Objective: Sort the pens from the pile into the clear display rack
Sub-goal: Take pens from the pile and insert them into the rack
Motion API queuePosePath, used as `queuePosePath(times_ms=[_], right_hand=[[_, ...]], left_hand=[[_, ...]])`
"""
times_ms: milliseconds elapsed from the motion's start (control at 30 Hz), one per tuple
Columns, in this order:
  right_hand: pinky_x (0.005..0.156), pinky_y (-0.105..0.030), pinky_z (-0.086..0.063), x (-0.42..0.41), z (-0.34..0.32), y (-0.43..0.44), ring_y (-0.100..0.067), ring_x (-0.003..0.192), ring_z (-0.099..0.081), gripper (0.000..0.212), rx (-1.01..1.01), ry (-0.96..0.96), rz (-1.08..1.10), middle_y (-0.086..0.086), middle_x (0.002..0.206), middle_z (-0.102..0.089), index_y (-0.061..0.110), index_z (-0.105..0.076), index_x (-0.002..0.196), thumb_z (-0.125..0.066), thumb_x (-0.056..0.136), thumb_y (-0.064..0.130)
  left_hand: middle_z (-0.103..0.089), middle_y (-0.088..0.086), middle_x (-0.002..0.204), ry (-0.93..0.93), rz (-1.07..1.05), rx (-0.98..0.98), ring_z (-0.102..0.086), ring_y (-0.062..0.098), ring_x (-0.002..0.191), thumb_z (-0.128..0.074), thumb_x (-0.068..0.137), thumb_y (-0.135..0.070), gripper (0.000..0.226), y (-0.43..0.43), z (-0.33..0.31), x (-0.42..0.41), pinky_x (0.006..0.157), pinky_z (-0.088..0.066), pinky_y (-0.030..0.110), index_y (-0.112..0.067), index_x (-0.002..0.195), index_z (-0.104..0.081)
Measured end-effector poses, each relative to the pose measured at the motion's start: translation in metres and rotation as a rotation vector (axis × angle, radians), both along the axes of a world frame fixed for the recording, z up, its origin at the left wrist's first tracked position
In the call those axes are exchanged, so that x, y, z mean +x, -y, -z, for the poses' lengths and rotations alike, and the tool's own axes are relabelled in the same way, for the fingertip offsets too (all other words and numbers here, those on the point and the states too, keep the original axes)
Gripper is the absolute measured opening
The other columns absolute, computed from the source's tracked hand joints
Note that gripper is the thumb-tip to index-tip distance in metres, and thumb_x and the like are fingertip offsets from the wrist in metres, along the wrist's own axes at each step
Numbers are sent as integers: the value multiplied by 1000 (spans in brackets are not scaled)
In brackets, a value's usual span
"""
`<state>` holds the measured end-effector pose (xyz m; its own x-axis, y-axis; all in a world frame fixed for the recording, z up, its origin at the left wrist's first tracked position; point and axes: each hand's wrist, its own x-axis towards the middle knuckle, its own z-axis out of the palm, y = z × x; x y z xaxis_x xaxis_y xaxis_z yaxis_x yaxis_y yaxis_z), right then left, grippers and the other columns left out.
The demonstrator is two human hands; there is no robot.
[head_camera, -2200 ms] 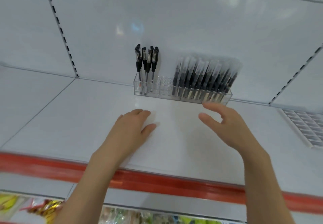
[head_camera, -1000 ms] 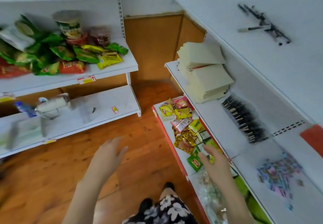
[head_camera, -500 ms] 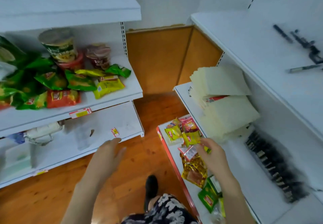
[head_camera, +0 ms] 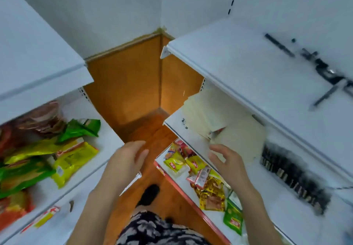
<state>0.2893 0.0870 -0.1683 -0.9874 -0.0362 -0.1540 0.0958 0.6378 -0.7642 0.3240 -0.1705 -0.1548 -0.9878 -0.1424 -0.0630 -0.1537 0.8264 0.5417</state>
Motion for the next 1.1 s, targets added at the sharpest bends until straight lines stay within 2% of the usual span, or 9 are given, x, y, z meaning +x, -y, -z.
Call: queuePosePath(times_ms=[133, 267, 333, 433, 533, 767, 900, 1033, 1100], right_hand=[[77, 7, -30, -17, -23, 16, 1, 98, -55, 17, -2, -66, 123, 10, 107, -64, 22, -67, 102, -61, 86, 21], [80, 5, -32, -20, -60, 21, 21, 90, -52, 14, -5, -112, 167, 17, 99, -64, 29, -66, 98, -62, 85, 25], [84, 1, -36, -17, -83, 18, 19, 92, -53, 15, -6, -118, 174, 20, 98, -63, 29, -66, 99, -62, 85, 26], [84, -5, -42, -9, -122, 15, 9, 94, -59, 15, -50, -152, 190, 21, 98, -65, 32, -65, 96, -62, 85, 23], [78, -5, -44, -5, -157, 4, 9, 89, -61, 13, -25, -259, 245, 20, 94, -67, 31, -64, 92, -62, 84, 20], [74, -4, -44, -25, -198, -66, 8, 78, -60, 12, 112, -412, 440, 15, 86, -66, 18, -69, 96, -64, 85, 19], [69, -4, -40, -42, -204, -113, 6, 68, -57, 10, 226, -397, 479, 5, 84, -65, 11, -69, 91, -62, 86, 16], [60, -2, -37, -61, -203, -145, -9, 74, -56, 11, 343, -339, 494, 1, 81, -64, 12, -67, 87, -59, 86, 20], [55, -8, -37, -72, -200, -154, -14, 74, -55, 15, 382, -299, 508, -3, 79, -63, 9, -65, 86, -57, 87, 22]], left_hand=[[-68, 5, 112, -172, 289, 5, -63, 23, 103, -54, 92, -25, 28, 6, -29, -66, 86, -43, 25, -12, 113, -66], [-73, 2, 94, -301, 599, 39, -68, 18, 86, -49, 87, -32, 33, -6, -69, -106, 76, -49, 20, -11, 98, -72], [-73, 0, 89, -370, 744, 79, -67, 11, 80, -46, 86, -32, 35, -17, -89, -114, 79, -44, 13, -10, 95, -72], [-73, 2, 85, -473, 875, 104, -68, 14, 75, -48, 87, -28, 32, -35, -116, -124, 73, -48, 21, -8, 91, -72], [-73, 3, 85, -545, 922, 89, -66, 15, 77, -46, 88, -30, 34, -60, -138, -137, 66, -49, 23, -8, 94, -71], [-72, 8, 98, -614, 966, 140, -68, 24, 86, -50, 88, -32, 36, -126, -161, -171, 80, -49, 32, -6, 105, -69], [-68, 8, 107, -594, 979, 140, -63, 25, 97, -55, 92, -27, 30, -167, -168, -191, 87, -45, 34, -9, 114, -64], [-65, 8, 113, -550, 989, 70, -59, 24, 103, -53, 91, -27, 31, -198, -167, -215, 90, -43, 34, -10, 116, -62], [-62, 8, 118, -503, 989, 6, -56, 25, 108, -52, 92, -26, 33, -209, -165, -230, 92, -39, 32, -11, 120, -60]])
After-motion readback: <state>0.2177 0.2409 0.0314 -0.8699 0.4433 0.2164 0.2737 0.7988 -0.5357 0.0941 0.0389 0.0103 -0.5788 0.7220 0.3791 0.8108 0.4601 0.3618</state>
